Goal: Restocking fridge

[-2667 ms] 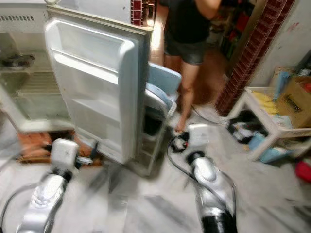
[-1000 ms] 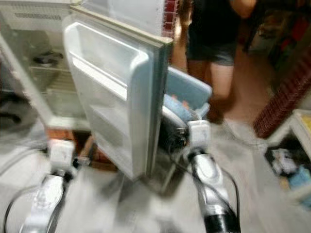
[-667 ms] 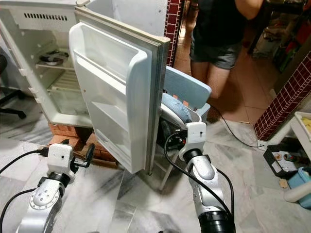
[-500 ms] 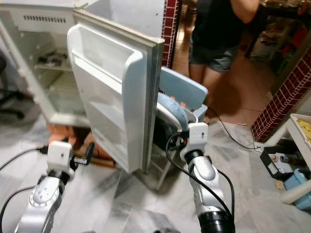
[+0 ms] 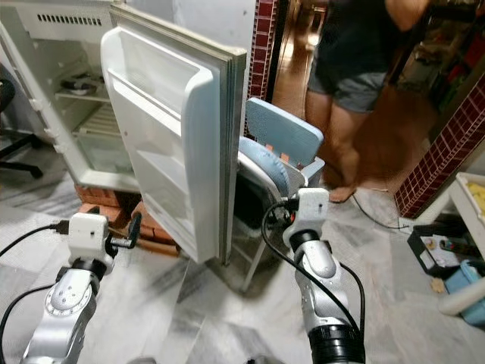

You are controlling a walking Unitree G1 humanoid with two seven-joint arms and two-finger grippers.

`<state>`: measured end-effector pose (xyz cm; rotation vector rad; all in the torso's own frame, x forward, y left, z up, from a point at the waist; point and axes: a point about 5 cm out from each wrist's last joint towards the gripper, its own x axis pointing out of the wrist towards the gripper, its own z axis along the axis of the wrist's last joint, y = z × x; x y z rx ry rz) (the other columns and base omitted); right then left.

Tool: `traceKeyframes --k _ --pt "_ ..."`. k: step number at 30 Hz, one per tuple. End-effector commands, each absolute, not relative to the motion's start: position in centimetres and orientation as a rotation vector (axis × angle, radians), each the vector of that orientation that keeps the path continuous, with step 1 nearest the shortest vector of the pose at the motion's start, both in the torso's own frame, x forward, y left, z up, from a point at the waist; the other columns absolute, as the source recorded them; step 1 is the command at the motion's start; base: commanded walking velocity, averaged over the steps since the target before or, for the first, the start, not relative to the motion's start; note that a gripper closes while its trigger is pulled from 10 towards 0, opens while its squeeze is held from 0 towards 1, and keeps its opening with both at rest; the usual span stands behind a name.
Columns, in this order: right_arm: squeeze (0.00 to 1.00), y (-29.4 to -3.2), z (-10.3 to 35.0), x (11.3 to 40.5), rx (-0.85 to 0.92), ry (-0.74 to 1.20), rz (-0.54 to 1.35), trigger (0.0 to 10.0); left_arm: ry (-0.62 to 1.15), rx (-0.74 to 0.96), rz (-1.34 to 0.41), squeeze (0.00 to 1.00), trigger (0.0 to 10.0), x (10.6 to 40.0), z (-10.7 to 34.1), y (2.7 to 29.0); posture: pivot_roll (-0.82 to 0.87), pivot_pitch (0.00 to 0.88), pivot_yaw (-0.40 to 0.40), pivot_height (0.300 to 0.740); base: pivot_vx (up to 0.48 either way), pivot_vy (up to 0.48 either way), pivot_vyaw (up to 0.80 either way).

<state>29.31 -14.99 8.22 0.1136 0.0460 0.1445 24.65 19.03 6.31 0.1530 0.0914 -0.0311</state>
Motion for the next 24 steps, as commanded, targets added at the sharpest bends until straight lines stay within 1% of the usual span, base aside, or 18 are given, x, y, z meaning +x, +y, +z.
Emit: traceKeyframes --k 1,6,9,11,18,24 --pt "0.0 -15.5 8.4 29.5 0.119 0.045 0.117 10.0 0.097 0.159 -0.015 0.0 10.0 24.4 6.3 19.4 0.07 0.0 -0.04 0.74 0.0 0.0 0.0" --pt "0.0 -16.1 8.3 28.9 0.143 0.033 0.082 10.0 0.102 0.136 0.029 0.0 10.0 23.7 6.2 20.0 0.06 0.0 -0.037 0.74 0.0 0.0 0.0" --pt "0.0 -17.3 8.4 28.2 0.173 0.013 -0.026 10.0 0.106 0.136 0.051 0.0 10.0 23.2 5.9 20.1 0.05 0.0 -0.03 0.74 0.0 0.0 0.0" --pt "0.0 -17.4 8.3 28.1 0.181 0.019 -0.045 10.0 0.108 0.129 0.055 0.0 10.0 23.2 5.9 20.1 0.05 0.0 -0.029 0.74 0.0 0.0 0.0" --pt "0.0 -16.8 8.6 28.3 0.186 0.007 -0.022 10.0 0.098 0.128 0.037 0.0 10.0 24.0 6.2 20.0 0.04 0.0 -0.026 0.74 0.0 0.0 0.0" --pt "0.0 -17.4 8.9 28.6 0.182 -0.006 -0.047 10.0 0.077 0.127 0.013 0.0 10.0 24.3 6.6 19.8 0.04 0.0 -0.02 0.74 0.0 0.0 0.0"
